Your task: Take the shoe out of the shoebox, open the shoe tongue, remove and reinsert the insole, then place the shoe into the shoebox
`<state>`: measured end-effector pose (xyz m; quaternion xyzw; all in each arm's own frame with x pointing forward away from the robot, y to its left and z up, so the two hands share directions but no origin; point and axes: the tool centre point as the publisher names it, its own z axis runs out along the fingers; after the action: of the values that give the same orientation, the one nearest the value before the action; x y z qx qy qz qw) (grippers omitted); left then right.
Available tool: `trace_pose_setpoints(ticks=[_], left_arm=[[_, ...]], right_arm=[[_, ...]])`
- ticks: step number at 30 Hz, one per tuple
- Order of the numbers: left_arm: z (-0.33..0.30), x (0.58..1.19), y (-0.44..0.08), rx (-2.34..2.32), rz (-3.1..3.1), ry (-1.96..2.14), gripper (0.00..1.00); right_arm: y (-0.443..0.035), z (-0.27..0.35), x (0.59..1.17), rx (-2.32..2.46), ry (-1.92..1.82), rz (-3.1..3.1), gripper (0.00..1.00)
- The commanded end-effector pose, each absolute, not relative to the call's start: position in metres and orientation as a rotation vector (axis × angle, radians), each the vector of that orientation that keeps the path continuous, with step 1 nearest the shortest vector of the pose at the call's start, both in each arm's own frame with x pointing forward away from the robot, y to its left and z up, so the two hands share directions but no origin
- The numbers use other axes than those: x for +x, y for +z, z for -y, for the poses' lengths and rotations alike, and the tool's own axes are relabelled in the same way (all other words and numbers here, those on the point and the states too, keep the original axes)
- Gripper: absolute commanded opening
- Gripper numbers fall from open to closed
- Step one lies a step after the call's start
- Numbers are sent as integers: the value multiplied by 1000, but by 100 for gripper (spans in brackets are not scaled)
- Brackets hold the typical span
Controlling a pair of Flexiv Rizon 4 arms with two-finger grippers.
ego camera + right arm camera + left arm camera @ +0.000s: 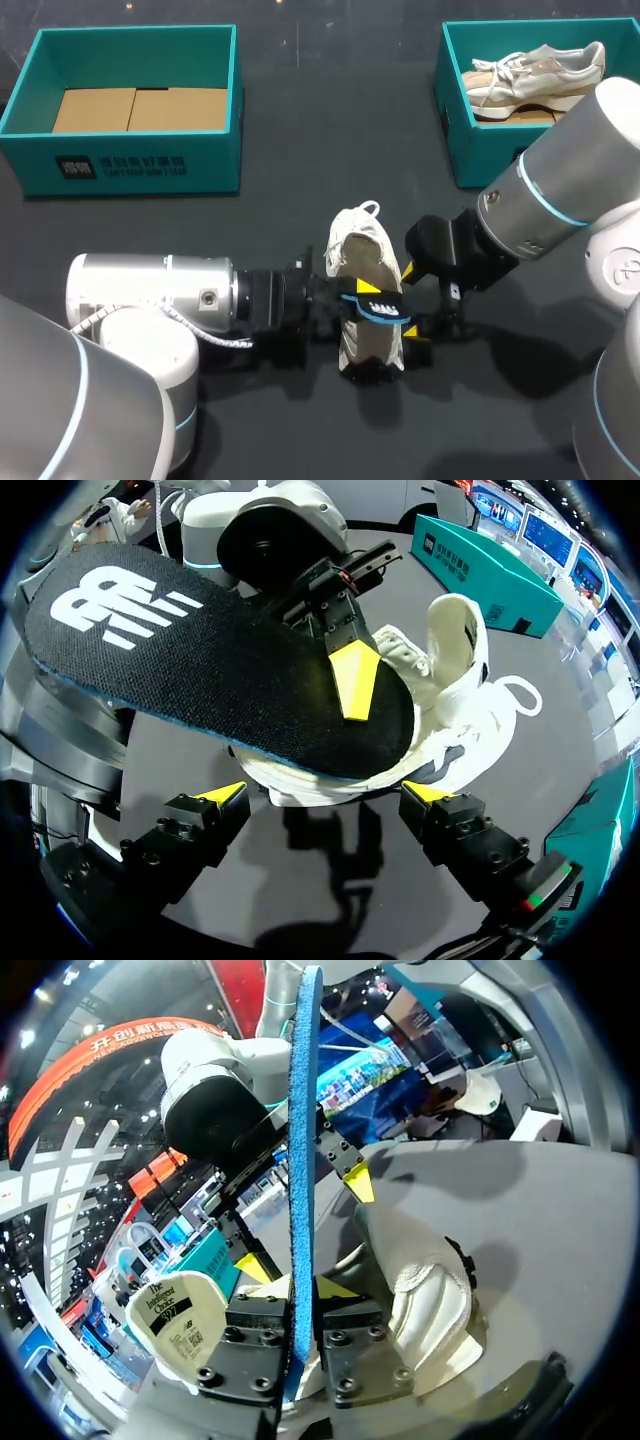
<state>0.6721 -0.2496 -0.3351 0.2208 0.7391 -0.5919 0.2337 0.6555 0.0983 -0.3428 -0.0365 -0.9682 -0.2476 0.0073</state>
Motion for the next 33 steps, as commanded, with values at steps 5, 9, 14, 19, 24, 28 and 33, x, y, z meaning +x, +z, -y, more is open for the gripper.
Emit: trace_pose_setpoints(ticks=[5,9,14,19,24,28,33], left_arm=[[251,667,-326,594,-2016,-1637,24],[252,663,-320,600,-2007,-1640,29],[252,657,-314,608,-1989,-1642,31],[252,648,-298,624,-1950,-1636,30],[254,643,-289,652,-1919,-1614,10],[256,645,-295,674,-1920,-1580,0],[254,653,-308,697,-1906,-1554,0]], right_arm=[[-343,-98,654,-116,-775,3030,100],[-343,-98,654,-116,-775,3030,100],[-343,-98,654,-116,-775,3030,100],[-343,-98,654,-116,-775,3030,100],[-343,-98,654,-116,-775,3030,100],[-343,-98,654,-116,-775,3030,100],[-343,-98,654,-116,-775,3030,100]])
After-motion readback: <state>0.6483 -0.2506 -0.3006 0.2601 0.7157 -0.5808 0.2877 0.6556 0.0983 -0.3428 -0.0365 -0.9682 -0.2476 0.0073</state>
